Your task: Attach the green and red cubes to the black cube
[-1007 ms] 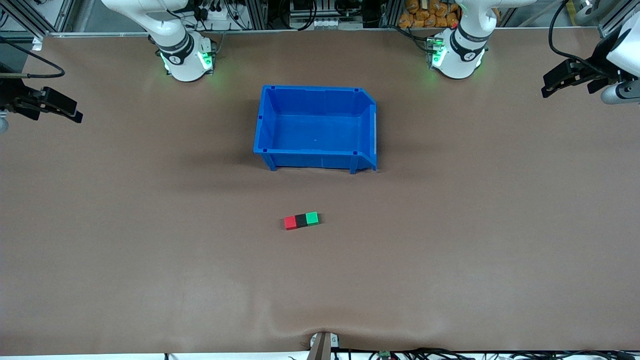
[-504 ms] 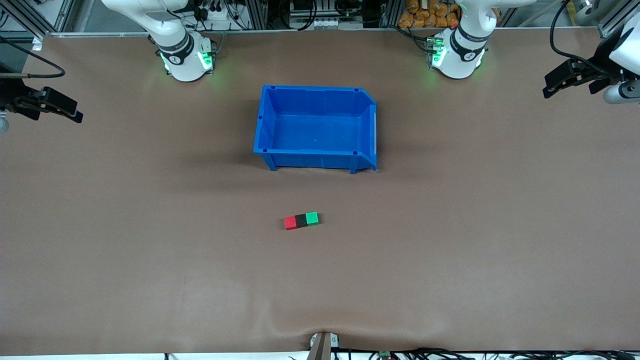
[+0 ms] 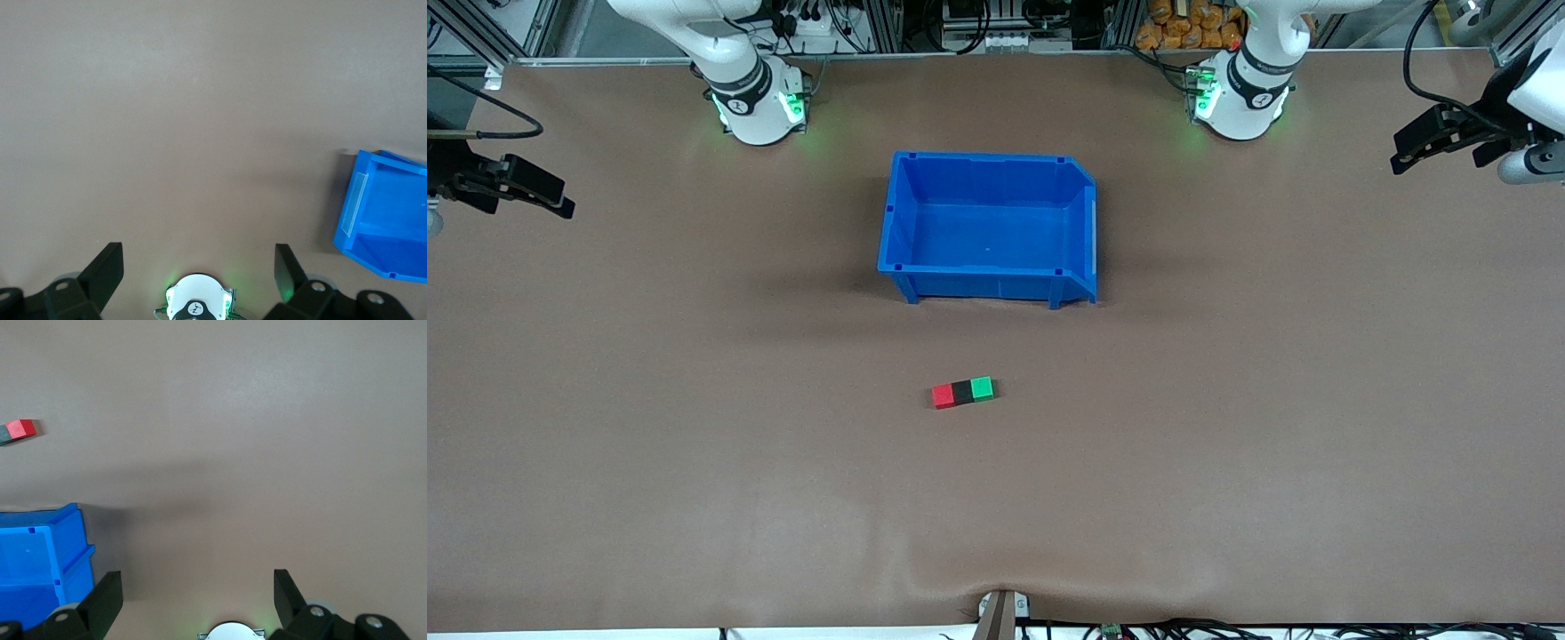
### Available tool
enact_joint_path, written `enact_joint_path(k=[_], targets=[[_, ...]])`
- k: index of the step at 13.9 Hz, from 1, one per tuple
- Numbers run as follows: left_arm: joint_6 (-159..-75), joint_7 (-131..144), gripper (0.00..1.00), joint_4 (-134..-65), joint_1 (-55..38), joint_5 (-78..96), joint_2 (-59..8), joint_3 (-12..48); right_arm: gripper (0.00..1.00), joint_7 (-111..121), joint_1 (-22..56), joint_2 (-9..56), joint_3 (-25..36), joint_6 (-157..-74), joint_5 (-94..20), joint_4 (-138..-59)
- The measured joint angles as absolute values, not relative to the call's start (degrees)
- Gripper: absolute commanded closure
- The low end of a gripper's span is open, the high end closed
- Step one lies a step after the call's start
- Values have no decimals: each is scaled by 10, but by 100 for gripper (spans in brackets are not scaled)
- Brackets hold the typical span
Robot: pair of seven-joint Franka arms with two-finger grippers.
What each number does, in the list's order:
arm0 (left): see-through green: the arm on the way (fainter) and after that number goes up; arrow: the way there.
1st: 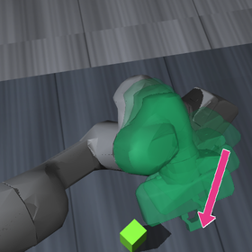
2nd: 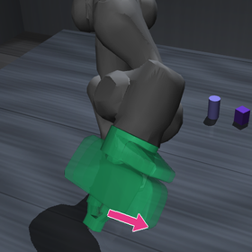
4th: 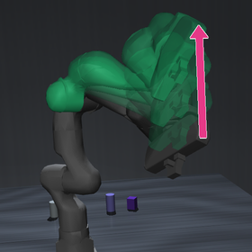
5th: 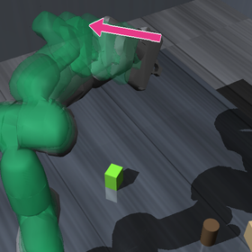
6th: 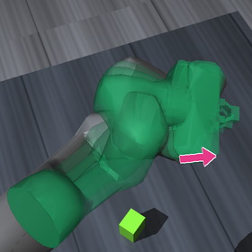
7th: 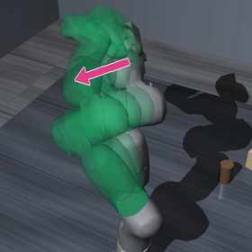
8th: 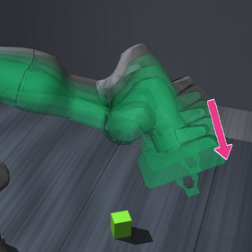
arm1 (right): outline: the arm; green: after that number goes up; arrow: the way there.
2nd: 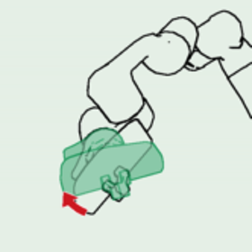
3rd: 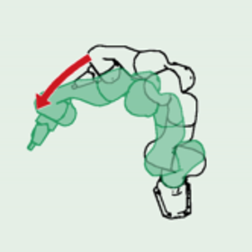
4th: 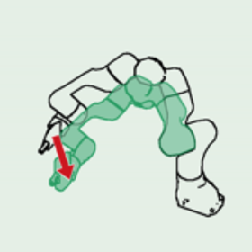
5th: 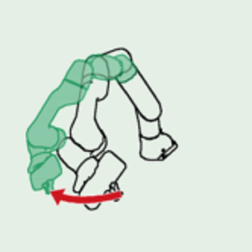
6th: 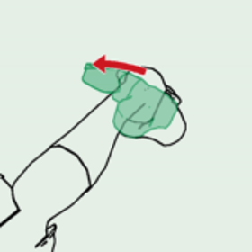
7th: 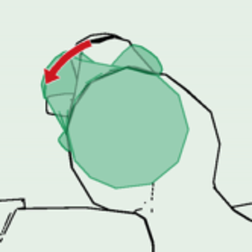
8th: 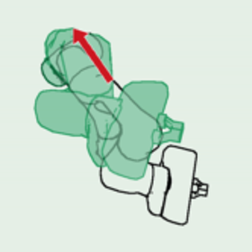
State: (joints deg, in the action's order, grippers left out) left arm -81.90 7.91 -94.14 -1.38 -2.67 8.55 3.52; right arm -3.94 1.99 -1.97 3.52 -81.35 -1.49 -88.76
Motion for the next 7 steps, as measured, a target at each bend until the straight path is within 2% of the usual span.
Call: enact_joint_path(k=[7], targets=[[-819, 79, 0, -924, -13, -27, 83, 34, 0, -39, 20, -20, 35, -813, -15, -888]])
